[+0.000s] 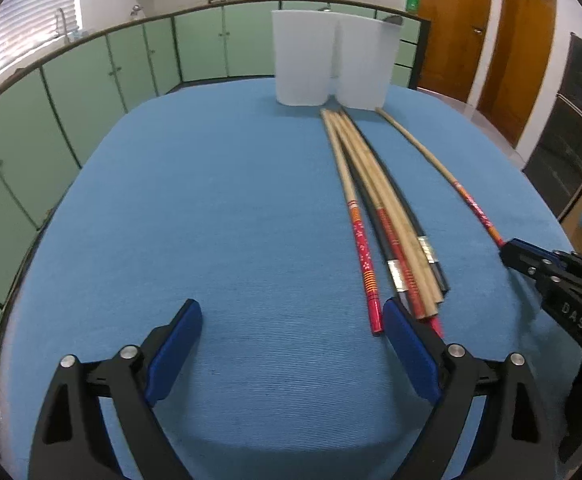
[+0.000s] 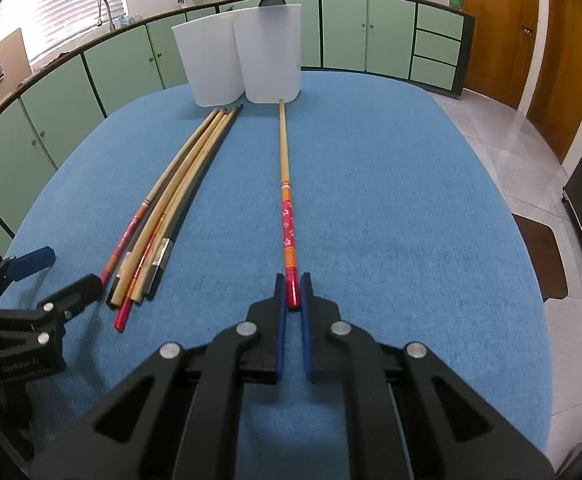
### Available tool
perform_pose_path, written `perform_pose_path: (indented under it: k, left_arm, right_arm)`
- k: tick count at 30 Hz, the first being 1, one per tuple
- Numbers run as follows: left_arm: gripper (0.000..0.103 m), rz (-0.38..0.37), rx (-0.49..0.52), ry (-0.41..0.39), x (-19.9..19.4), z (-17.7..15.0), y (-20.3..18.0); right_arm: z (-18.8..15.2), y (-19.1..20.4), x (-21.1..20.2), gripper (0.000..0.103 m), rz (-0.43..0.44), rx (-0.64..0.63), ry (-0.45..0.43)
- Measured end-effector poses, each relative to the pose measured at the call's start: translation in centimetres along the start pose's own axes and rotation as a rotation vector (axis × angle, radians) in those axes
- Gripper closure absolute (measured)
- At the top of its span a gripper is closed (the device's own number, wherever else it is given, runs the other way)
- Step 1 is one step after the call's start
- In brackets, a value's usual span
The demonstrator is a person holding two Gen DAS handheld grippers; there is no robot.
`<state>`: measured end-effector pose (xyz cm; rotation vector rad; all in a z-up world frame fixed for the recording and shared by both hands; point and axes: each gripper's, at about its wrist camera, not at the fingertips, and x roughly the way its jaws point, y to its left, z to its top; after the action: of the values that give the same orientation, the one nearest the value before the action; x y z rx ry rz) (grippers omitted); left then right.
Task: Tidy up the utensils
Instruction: 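Grasp a red-patterned chopstick with the right tool while the left tool grasps another, then carry both red chopsticks to the white holder and open both tools inside it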
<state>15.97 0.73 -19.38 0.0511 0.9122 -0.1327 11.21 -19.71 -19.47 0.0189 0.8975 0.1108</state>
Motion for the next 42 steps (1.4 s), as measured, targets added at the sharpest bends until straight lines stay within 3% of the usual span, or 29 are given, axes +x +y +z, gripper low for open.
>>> perform_pose_path:
  k: [3, 10, 14, 19, 22, 24, 26, 33, 42]
  left_arm:
    - [0.013, 0.023, -0.027, -0.007, -0.3, 0.0, 0.8]
    - [0.014, -0.008, 0.001, 0.002, 0.0, 0.0, 0.1]
    - [0.020, 0.003, 0.006, 0.005, 0.3, 0.0, -0.1]
    - [0.047, -0.006, 0.026, -0.014, 0.0, 0.0, -0.5]
    - [0.069, -0.034, 0.031, -0.021, -0.1, 0.0, -1.0]
    - [0.090, -0.055, 0.018, -0.024, 0.0, 0.2, -1.0]
    - [0.097, -0.085, -0.007, -0.022, 0.1, 0.3, -0.9]
    - [0.098, -0.078, -0.008, -0.048, -1.3, 1.0, -1.1]
    - [0.097, -0.076, 0.033, -0.209, -7.8, 4.8, -0.6]
  right_arm:
    - [0.0, 0.0, 0.0, 0.096, -0.004, -0.004, 0.000]
    - [0.0, 0.3, 0.0, 0.095, -0.012, -0.032, 0.002]
    - [-0.1, 0.2, 0.0, 0.095, -0.003, -0.033, 0.004]
    - [-0.1, 0.5, 0.0, 0.095, -0.022, -0.052, 0.004]
    - [-0.1, 0.6, 0.0, 0.096, -0.028, -0.058, 0.002]
    - [-0.2, 0.6, 0.0, 0.097, -0.025, -0.056, 0.001]
    - [-0.2, 0.6, -0.1, 0.097, -0.026, -0.057, 0.000]
    - [0.2, -0.1, -1.5, 0.098, 0.012, -0.020, -0.025]
    - [4.0, -0.9, -7.1, 0.098, 0.037, -0.044, -0.159]
